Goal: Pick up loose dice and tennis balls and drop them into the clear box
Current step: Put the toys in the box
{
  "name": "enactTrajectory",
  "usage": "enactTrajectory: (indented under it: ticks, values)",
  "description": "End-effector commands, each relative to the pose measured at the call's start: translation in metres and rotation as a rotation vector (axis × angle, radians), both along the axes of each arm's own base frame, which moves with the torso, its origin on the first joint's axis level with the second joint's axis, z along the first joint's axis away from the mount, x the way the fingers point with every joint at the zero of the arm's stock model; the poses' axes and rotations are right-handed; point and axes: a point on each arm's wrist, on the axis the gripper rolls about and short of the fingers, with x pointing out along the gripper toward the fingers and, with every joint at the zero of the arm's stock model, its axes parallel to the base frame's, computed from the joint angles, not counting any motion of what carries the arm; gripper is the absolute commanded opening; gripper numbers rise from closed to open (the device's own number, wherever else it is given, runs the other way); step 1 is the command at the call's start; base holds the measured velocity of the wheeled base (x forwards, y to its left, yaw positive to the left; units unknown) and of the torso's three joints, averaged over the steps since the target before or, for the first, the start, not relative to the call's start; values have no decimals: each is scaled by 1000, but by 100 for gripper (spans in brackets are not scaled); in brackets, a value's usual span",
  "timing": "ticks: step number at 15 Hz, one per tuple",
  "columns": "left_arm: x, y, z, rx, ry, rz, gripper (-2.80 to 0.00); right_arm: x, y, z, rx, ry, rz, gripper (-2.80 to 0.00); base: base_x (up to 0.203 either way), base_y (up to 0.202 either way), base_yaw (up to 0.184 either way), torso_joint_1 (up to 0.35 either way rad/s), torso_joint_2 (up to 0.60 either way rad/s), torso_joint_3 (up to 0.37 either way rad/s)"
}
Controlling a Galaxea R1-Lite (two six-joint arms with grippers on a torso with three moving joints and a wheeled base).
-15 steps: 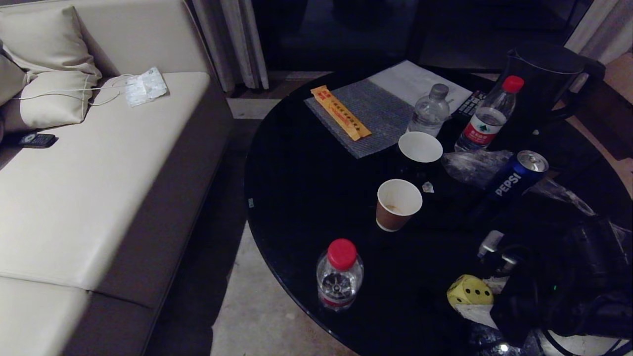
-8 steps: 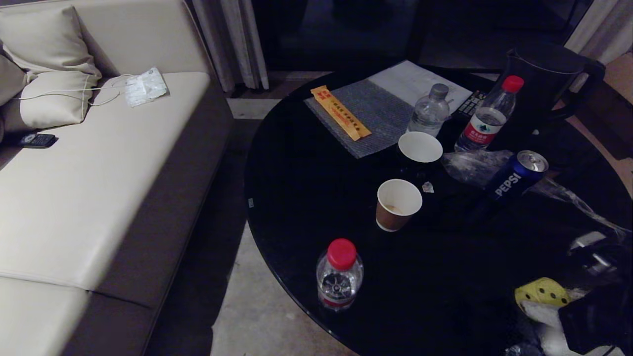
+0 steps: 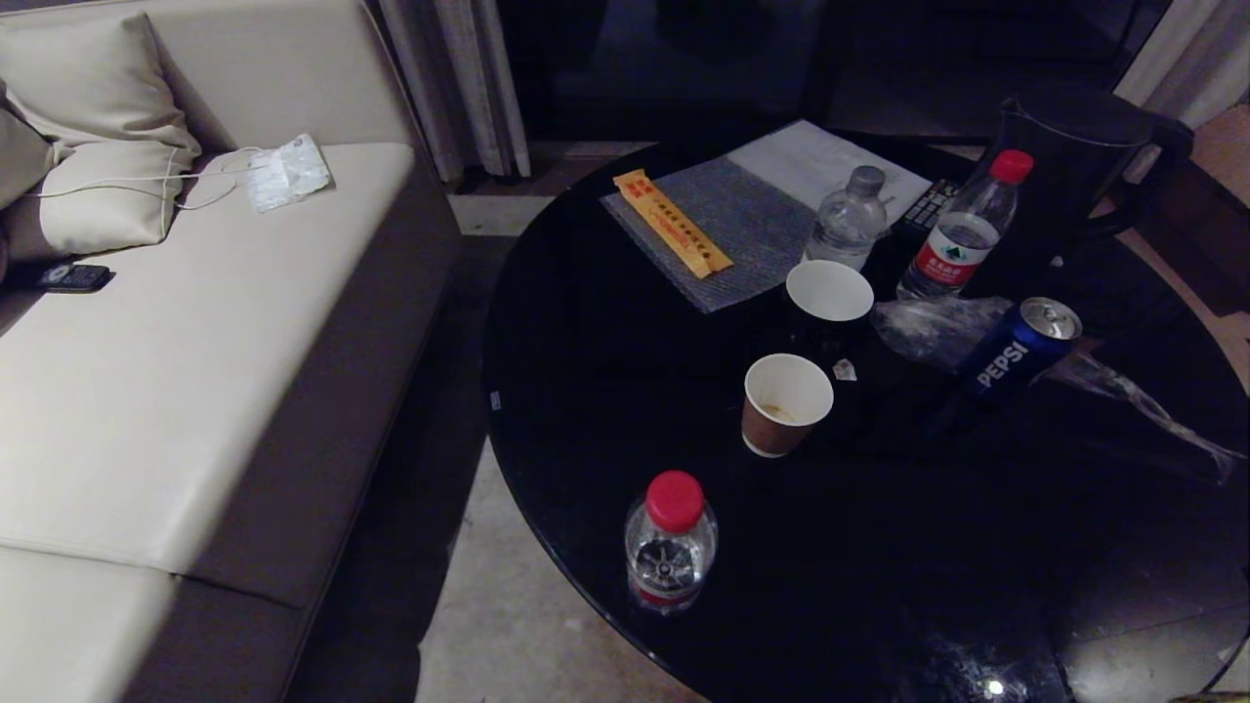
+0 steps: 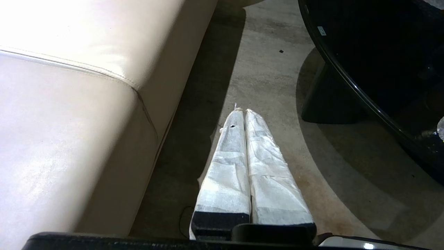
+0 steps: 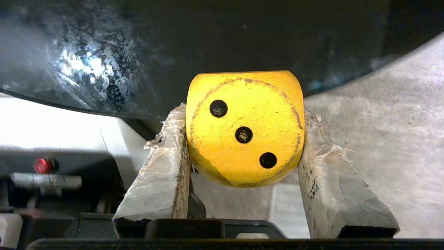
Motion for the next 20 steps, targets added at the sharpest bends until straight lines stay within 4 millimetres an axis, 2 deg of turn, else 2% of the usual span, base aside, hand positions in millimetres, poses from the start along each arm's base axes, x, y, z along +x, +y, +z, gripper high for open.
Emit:
enactTrajectory:
  ticks: [1, 5, 9, 11, 20]
  values:
    - [0, 0, 0, -1, 3, 1, -280, -27, 0, -12, 26, -187, -43, -280, 0, 0, 0, 0, 0, 0]
    - [0, 0, 0, -1, 3, 1, -280, -35, 0, -25, 59, -239, -80, -280, 0, 0, 0, 0, 0, 0]
    - [0, 0, 0, -1, 3, 1, -280, -52, 0, -32, 55, -448, -9, -280, 0, 0, 0, 0, 0, 0]
    - [0, 0, 0, -1, 3, 1, -280, -49, 0, -32, 67, -524, -25, -280, 0, 0, 0, 0, 0, 0]
    - [0, 0, -1, 17, 7, -5, -280, -48, 0, -32, 85, -531, -33, -280, 0, 0, 0, 0, 0, 0]
